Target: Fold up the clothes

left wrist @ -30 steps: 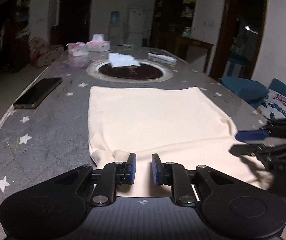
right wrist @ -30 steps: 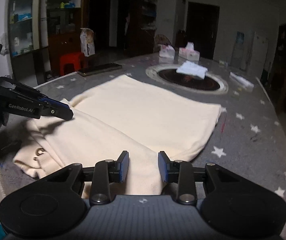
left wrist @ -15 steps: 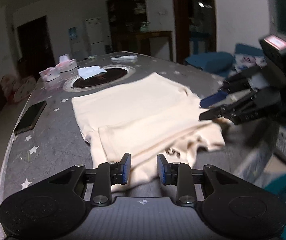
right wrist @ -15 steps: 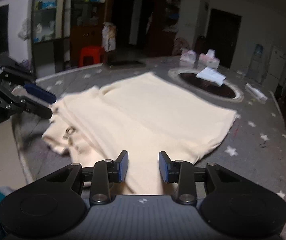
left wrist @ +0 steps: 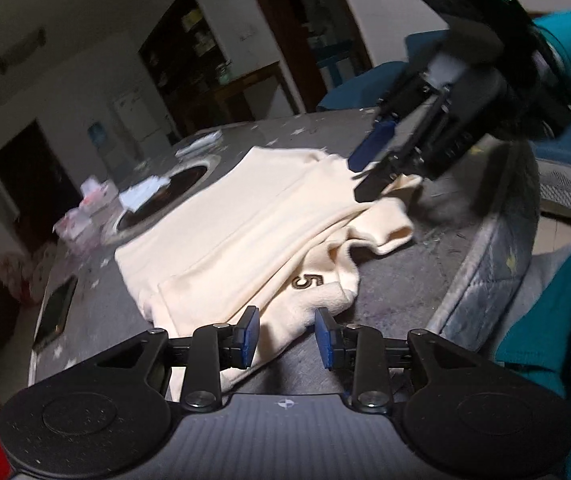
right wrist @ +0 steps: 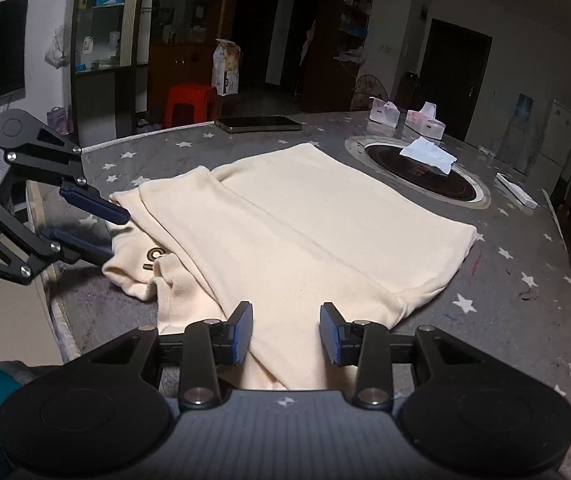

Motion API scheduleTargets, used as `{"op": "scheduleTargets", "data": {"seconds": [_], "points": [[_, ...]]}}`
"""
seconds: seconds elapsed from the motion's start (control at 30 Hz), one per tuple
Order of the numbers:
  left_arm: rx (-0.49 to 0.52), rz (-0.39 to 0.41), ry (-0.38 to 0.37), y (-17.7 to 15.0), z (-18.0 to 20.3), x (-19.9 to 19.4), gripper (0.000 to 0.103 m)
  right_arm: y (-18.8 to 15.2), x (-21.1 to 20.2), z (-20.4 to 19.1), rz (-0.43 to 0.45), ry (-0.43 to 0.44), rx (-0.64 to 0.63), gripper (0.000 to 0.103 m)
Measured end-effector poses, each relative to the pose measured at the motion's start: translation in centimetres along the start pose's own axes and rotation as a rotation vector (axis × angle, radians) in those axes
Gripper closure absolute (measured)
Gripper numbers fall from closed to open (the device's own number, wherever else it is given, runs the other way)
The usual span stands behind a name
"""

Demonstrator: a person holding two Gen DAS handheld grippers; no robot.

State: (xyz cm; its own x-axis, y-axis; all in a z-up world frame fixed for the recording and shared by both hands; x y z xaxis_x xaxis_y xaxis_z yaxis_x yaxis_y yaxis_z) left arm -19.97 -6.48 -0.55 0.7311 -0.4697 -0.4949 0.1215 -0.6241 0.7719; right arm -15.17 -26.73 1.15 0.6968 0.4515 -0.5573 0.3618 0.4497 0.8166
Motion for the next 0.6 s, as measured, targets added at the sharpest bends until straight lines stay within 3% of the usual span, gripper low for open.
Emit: {"op": "scheduleTargets", "data": {"seconds": [0.37, 0.43, 0.5, 0.6], "points": [[0.018, 0.044, -0.053, 0.2, -0.1, 0.5, 0.07, -0.2, -1.7, -0.9, -0.042, 0.029, -0.122, 0.06], [0.005, 0.052, -0.061, 0.4, -0.3, 0.7, 0.073, -0.3, -2.0, -1.1, -0.049, 0.031, -0.147, 0.057], [-0.007, 0.061, -0.069, 0.6, -0.5, 0.9, 0.088, -0.5, -2.3, -1.3, -0.054, 0.038, -0.174, 0.052], [-0.061, 0.078, -0.075, 1.1, -1.3, 0.9, 0.092, -0.6, -2.9, -1.9, -0.058, 0.05, -0.218, 0.05]]}}
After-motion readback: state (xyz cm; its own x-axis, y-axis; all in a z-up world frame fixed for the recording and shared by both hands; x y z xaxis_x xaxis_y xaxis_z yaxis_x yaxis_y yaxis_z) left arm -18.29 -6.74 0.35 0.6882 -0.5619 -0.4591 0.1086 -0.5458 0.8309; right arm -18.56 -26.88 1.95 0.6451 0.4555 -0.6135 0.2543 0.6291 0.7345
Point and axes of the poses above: each gripper's, at about its wrist camera, not at the fingertips, and x roughly the way its jaws point, z to its right, y to its top, the point moved 2 cm from there along x, roughly the way its jaws point, and after that the axes turned 4 degrees about z, right-handed, at the moved point
